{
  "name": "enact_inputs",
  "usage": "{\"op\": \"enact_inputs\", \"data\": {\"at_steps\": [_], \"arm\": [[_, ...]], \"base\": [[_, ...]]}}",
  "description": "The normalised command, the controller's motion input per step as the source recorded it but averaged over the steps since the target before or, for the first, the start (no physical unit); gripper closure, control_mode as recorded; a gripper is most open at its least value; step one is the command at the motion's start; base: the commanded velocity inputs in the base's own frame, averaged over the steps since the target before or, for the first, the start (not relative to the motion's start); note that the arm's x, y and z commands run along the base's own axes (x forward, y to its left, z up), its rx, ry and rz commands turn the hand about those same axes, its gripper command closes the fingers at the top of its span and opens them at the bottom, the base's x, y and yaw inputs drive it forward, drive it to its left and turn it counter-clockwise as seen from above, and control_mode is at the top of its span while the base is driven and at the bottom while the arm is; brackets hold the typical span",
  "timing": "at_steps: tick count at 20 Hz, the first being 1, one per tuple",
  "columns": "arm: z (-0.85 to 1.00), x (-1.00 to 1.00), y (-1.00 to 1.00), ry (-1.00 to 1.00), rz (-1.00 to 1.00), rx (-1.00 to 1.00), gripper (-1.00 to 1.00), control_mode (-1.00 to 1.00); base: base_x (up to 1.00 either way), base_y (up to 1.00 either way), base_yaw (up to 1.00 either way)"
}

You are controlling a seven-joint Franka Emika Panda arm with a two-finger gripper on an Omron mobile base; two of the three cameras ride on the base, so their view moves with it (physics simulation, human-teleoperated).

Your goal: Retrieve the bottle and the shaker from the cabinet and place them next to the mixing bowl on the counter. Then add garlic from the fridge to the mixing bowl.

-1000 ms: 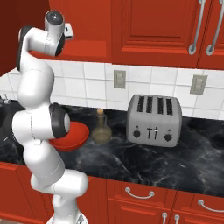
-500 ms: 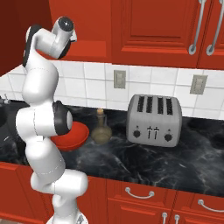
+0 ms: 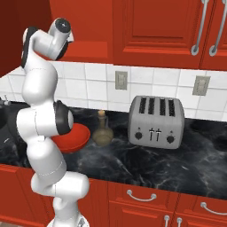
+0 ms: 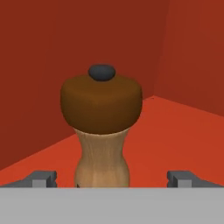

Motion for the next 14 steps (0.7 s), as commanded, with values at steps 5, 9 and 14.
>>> {"op": "enact_inputs", "data": {"at_steps": [5,9,14], "arm": [[0.00,0.00,0.16,0.00,0.00,0.00,-1.00,-1.00],[0.00,0.00,0.00,0.00,0.00,0.00,-1.00,-1.00],[0.00,0.00,0.00,0.00,0.00,0.00,1.00,-1.00]], "base": [[0.00,0.00,0.00],[0.00,0.00,0.00],[0.00,0.00,0.00]]}}
